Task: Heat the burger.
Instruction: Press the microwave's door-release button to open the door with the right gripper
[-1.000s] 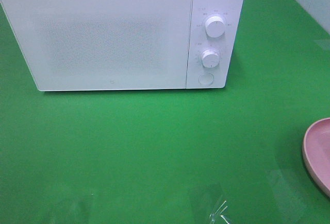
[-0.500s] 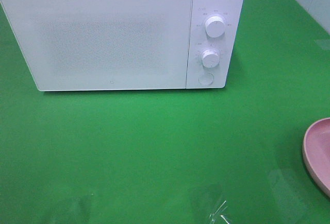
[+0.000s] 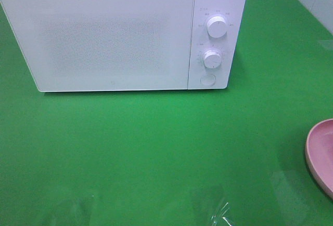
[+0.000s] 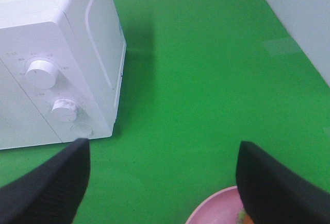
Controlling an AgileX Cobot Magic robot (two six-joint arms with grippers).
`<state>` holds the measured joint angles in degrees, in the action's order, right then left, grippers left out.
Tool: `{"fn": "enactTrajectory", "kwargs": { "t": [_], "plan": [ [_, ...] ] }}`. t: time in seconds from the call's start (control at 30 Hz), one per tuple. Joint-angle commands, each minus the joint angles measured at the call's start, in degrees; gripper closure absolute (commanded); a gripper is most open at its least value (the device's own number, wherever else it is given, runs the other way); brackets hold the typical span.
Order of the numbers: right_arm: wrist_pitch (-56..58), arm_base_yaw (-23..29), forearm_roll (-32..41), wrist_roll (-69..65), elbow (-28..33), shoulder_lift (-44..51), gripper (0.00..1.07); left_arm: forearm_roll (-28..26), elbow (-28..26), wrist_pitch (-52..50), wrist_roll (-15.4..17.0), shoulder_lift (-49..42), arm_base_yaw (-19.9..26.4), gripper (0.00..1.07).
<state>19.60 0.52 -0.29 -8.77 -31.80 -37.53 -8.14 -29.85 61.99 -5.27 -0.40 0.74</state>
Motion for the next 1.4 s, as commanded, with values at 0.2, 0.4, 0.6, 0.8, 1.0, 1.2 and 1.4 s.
{"fn": "enactTrajectory", "kwargs": {
  "t": [0.2, 0.4, 0.6, 0.8, 1.0, 1.2, 1.4],
  "plan": [
    [-16.67, -0.29, -2.06, 0.34, 3.67, -7.1, 0.35, 0.0, 0.11, -0.69, 0.4, -0.23, 0.0, 0.3],
    [-33.29, -0.29, -1.66, 1.2, 8.77, -12.95, 0.35, 0.0, 0.11, -0.69, 0.4, -0.23, 0.0, 0.3],
    [-39.08, -0.29, -1.78, 5.04, 9.34, -17.99, 0.35, 0.0, 0.11, -0.69, 0.4, -0.23, 0.0, 0.3],
    [-47.38, -0.29, -1.66, 10.26, 9.34, -24.87, 0.35, 0.0, 0.11, -0.69, 0.4, -0.23, 0.0, 0.3],
    [-49.56, 4.53, 3.09, 15.64, 9.34, -27.96, 0.35, 0.0, 0.11, -0.69, 0.4, -0.23, 0.0, 0.3],
    [-51.51, 12.09, 11.63, 22.69, 9.34, -31.68, 0.35, 0.0, 0.11, -0.69, 0.4, -0.23, 0.0, 0.3],
    [-56.15, 19.65, 22.29, 29.56, 9.34, -35.92, 0.35, 0.0, 0.11, -0.69, 0.4, -0.23, 0.0, 0.3]
  ]
}}
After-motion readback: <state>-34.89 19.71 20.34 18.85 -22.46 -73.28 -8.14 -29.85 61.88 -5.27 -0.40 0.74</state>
